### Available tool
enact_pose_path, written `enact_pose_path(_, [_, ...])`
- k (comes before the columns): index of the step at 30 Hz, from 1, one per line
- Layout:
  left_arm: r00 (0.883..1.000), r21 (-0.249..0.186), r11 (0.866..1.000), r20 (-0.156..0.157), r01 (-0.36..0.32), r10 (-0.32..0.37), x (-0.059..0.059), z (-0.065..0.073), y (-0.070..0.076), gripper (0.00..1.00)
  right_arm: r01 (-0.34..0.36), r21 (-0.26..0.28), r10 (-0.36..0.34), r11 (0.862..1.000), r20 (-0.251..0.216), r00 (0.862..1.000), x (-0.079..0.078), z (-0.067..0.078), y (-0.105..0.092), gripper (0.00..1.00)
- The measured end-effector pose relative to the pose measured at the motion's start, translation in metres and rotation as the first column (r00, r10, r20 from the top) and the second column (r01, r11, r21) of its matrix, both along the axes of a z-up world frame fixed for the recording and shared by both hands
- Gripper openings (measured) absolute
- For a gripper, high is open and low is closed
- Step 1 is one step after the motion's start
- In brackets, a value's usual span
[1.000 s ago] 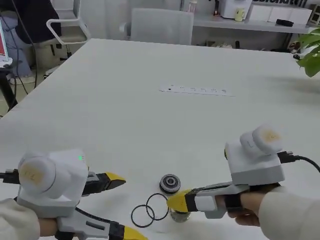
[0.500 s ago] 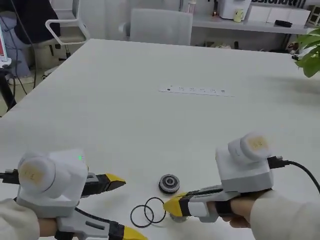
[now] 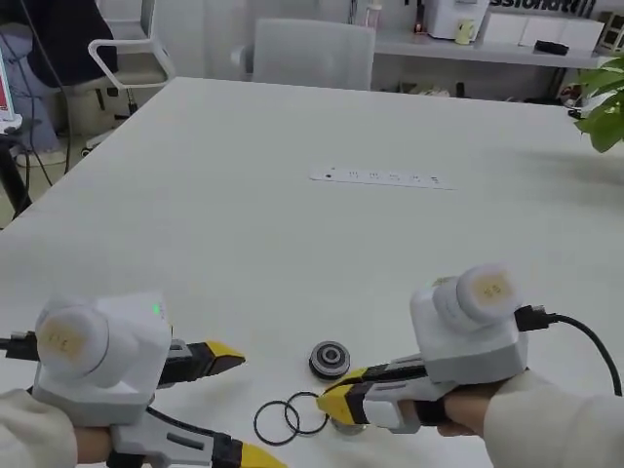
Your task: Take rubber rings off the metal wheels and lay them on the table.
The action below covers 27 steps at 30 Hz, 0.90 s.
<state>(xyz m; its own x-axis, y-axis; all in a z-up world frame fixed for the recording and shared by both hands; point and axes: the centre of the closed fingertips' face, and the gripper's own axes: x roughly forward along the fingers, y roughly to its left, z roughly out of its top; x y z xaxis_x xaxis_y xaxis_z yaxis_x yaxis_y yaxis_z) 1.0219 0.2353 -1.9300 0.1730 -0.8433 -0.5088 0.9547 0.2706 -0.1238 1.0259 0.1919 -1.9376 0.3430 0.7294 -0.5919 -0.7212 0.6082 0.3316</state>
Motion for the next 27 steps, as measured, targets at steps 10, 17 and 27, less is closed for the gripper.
enact_pose_path(10, [1.000,0.006,1.000,-0.003,0.003,-0.003,-0.001,-0.001,0.000,0.73,0.008,-0.005,-0.008,1.000,0.019,1.000,0.004,0.004,-0.005,0.05])
enact_pose_path(17, [1.000,0.007,1.000,-0.006,0.005,-0.005,-0.001,-0.002,0.000,0.73,0.017,0.000,-0.017,1.000,0.035,0.999,0.008,0.008,-0.008,0.06])
enact_pose_path(27, [1.000,0.008,1.000,-0.010,0.005,-0.005,-0.002,-0.002,0.000,0.73,0.065,0.026,-0.067,0.998,0.059,0.996,0.019,0.019,-0.018,0.08])
